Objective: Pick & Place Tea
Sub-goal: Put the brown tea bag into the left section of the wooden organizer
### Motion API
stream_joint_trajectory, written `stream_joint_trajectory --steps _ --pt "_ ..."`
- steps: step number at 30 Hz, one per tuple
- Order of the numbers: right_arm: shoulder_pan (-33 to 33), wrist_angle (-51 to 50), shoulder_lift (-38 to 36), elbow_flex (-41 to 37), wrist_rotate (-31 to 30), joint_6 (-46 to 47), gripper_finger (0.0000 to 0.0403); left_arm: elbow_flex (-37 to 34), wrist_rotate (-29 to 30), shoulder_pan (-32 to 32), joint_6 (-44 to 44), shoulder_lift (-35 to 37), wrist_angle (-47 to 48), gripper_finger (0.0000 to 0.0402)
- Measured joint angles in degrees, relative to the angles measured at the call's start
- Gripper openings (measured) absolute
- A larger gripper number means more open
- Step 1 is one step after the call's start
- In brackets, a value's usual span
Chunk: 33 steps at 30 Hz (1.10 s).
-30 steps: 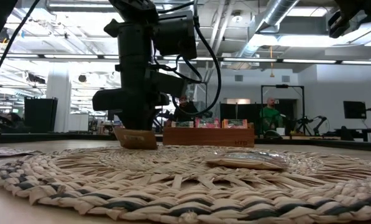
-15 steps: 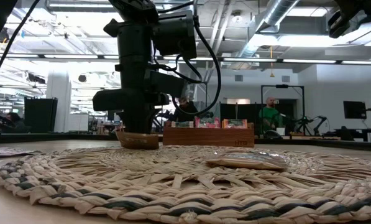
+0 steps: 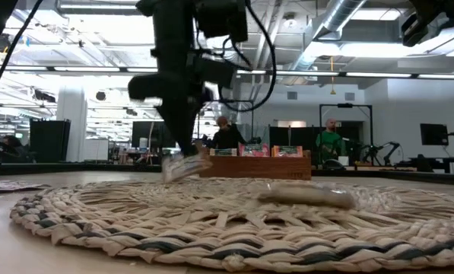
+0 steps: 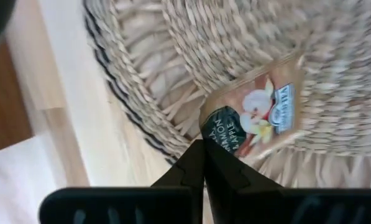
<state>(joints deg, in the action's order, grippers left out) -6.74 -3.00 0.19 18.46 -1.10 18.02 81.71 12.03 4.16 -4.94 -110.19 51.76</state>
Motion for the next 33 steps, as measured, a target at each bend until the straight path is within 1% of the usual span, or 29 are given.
stream_joint_trajectory --steps 2,8,10,16,25,30,33 --pt "0.0 0.0 -0.01 0.0 0.0 0.0 0.0082 1.51 -0.09 -0.01 -0.01 0.14 0.87 0.0" --pt "0.01 0.0 0.0 0.0 0.07 0.0 0.0082 2.88 -0.14 0.01 -0.23 0.15 2.79 0.0" --pt "0.0 -0.01 -0.01 0.0 0.09 0.0 0.0082 3.99 1.0 0.01 -0.39 0.13 5.74 0.0" --pt "0.0 -0.01 -0.01 0.0 0.11 0.0 0.0082 10.62 8.23 -0.27 -3.77 0.14 14.78 0.0" --pt "0.0 -0.01 -0.01 0.0 0.2 -0.02 0.0082 22.23 16.0 -3.62 -11.32 0.15 19.61 0.0" --pt "0.01 -0.02 -0.01 0.0 0.22 -0.02 0.0082 24.91 21.47 -5.71 -18.28 0.17 21.45 0.0" --pt "0.0 -0.02 -0.01 0.0 0.22 -0.02 0.0082 25.25 23.3 -6.84 -22.25 0.17 21.42 0.0"
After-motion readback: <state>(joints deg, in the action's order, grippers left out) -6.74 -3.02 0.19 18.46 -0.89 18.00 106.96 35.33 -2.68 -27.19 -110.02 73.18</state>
